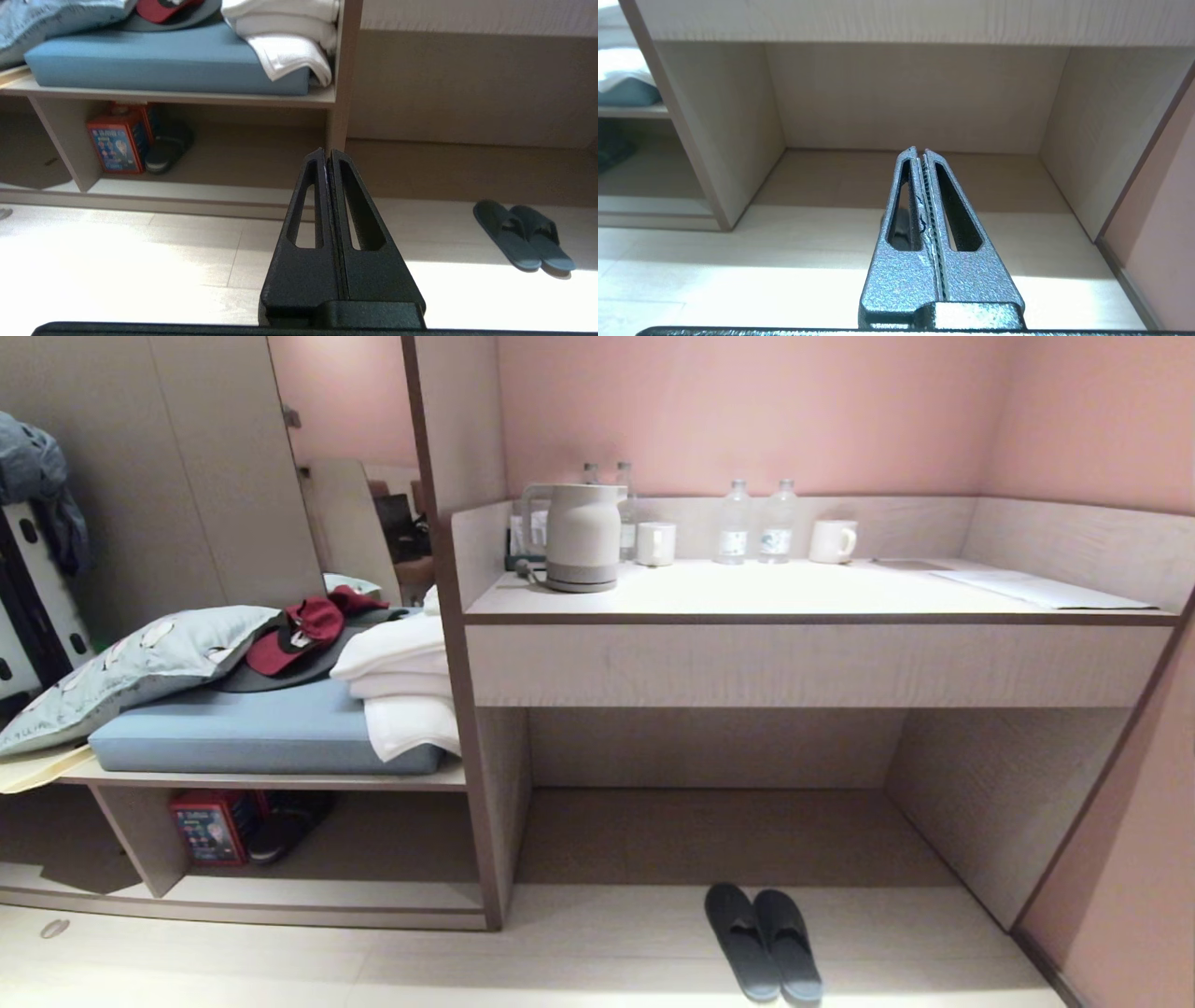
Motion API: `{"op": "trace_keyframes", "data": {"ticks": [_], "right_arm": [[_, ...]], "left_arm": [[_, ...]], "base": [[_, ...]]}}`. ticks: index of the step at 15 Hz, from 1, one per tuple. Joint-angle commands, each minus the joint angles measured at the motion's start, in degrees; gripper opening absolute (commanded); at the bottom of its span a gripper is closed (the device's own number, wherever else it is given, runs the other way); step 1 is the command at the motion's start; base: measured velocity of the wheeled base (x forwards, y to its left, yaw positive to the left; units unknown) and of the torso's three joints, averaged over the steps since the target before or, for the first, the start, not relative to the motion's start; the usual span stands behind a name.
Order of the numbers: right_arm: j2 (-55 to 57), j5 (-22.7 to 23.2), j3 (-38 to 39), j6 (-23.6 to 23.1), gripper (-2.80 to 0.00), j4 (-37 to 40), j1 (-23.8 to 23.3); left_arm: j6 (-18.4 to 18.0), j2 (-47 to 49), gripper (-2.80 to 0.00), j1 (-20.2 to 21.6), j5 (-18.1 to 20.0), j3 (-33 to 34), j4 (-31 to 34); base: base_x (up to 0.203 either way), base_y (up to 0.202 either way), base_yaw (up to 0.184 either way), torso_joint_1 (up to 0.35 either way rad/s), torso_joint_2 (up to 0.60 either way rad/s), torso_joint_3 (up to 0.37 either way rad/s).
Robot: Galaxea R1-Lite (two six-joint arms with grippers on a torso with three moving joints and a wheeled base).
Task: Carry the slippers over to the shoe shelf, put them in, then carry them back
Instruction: Pick up the slippers on the floor
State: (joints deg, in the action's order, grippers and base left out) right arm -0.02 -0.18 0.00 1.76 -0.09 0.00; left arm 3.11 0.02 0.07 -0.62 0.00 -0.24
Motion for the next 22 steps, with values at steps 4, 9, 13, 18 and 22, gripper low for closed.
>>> {"op": "trace_keyframes", "data": {"ticks": [4, 9, 13, 18, 22], "right_arm": [[0.0, 0.0, 0.0, 0.0, -2.80, 0.0, 0.0], [0.0, 0.0, 0.0, 0.0, -2.80, 0.1, 0.0], [0.0, 0.0, 0.0, 0.0, -2.80, 0.0, 0.0], [0.0, 0.0, 0.0, 0.0, -2.80, 0.1, 0.0], [0.0, 0.0, 0.0, 0.0, -2.80, 0.1, 0.0]], "left_arm": [[0.0, 0.1, -2.80, 0.0, 0.0, 0.0, 0.0], [0.0, 0.0, -2.80, 0.0, 0.0, 0.0, 0.0], [0.0, 0.1, -2.80, 0.0, 0.0, 0.0, 0.0], [0.0, 0.1, -2.80, 0.0, -0.1, 0.0, 0.0], [0.0, 0.0, -2.80, -0.1, 0.0, 0.0, 0.0]], "base": [[0.000, 0.000, 0.000, 0.003, 0.00, -0.193], [0.000, 0.000, 0.000, 0.002, 0.00, -0.199], [0.000, 0.000, 0.000, 0.003, 0.00, -0.199], [0.000, 0.000, 0.000, -0.001, 0.00, -0.199], [0.000, 0.000, 0.000, 0.001, 0.00, -0.198]]}}
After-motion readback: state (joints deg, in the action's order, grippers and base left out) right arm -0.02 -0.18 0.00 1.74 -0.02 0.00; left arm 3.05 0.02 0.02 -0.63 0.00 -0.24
